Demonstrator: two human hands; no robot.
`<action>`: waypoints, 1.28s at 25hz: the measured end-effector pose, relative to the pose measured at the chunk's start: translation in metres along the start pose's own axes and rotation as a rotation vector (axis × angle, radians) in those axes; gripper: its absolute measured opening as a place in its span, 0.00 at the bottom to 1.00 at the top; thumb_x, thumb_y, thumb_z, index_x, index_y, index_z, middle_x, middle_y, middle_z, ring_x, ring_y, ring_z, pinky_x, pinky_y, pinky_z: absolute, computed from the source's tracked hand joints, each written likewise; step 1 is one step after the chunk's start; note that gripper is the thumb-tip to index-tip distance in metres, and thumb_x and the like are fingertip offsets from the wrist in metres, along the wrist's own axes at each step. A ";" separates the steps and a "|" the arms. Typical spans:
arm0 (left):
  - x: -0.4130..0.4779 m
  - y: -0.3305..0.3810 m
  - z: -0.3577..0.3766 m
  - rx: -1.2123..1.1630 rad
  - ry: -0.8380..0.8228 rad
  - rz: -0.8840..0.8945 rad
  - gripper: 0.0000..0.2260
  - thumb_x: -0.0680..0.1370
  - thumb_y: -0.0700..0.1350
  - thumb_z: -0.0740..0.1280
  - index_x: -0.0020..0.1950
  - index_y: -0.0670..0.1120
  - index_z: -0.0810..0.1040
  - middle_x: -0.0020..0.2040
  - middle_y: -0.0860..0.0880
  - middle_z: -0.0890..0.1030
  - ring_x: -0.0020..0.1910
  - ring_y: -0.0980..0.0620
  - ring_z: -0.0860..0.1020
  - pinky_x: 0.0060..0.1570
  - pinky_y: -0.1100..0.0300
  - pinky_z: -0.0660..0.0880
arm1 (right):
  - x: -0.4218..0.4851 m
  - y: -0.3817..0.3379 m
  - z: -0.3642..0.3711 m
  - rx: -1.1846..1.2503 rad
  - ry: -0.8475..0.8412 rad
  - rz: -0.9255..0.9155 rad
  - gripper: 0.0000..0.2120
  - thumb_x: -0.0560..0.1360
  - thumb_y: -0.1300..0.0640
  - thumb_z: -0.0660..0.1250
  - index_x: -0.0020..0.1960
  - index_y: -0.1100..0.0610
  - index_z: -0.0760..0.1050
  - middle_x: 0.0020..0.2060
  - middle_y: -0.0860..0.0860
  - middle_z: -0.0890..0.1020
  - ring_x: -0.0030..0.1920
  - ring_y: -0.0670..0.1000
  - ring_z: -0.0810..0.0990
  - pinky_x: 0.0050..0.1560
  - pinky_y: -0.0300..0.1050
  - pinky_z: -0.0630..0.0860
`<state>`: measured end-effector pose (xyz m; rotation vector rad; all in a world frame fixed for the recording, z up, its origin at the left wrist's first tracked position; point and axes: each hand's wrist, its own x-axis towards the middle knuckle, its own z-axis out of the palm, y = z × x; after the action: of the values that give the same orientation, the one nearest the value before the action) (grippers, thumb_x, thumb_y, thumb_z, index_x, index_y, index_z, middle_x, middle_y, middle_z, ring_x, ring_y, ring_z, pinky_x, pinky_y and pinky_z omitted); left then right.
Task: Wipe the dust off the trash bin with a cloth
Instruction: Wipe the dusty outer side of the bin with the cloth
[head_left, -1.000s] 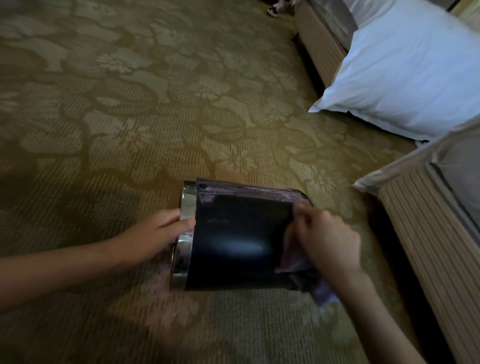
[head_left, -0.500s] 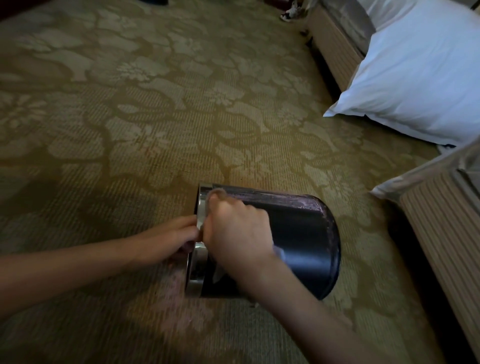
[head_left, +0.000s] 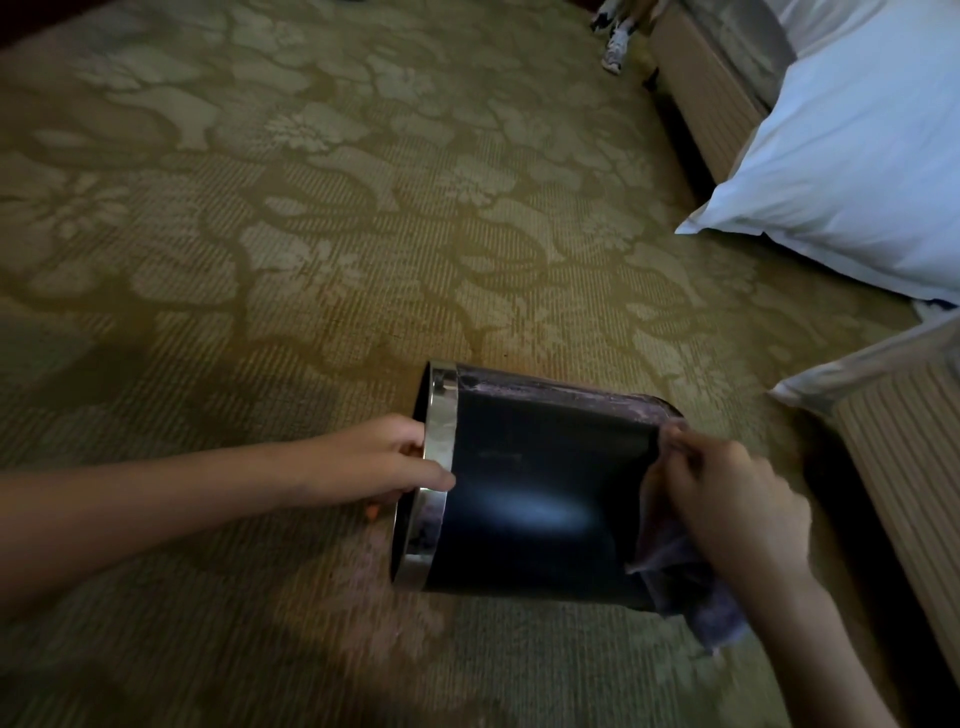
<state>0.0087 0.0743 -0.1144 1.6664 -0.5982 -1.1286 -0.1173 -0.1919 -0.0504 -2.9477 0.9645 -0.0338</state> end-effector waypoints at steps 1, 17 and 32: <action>0.001 0.000 -0.001 0.013 0.005 0.001 0.16 0.71 0.55 0.71 0.51 0.44 0.80 0.46 0.33 0.81 0.39 0.32 0.76 0.37 0.50 0.75 | -0.001 -0.008 0.001 -0.018 0.010 -0.034 0.13 0.81 0.46 0.57 0.58 0.44 0.78 0.43 0.54 0.82 0.45 0.61 0.81 0.41 0.49 0.72; -0.011 0.003 0.008 0.113 -0.072 0.025 0.06 0.78 0.50 0.66 0.50 0.48 0.77 0.37 0.51 0.82 0.30 0.58 0.77 0.28 0.64 0.72 | 0.036 -0.002 0.006 -0.062 -0.097 -0.065 0.18 0.78 0.39 0.56 0.59 0.44 0.79 0.50 0.54 0.84 0.53 0.60 0.81 0.51 0.51 0.75; -0.002 0.016 0.005 -0.163 0.139 -0.109 0.10 0.78 0.43 0.68 0.58 0.45 0.79 0.23 0.55 0.64 0.21 0.59 0.63 0.22 0.66 0.62 | 0.031 0.038 0.007 0.517 -0.164 0.041 0.12 0.62 0.34 0.62 0.43 0.29 0.80 0.45 0.41 0.86 0.53 0.49 0.82 0.59 0.56 0.76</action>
<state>0.0054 0.0681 -0.0996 1.6357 -0.3216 -1.0987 -0.1150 -0.2404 -0.0586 -2.4176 0.8392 -0.0335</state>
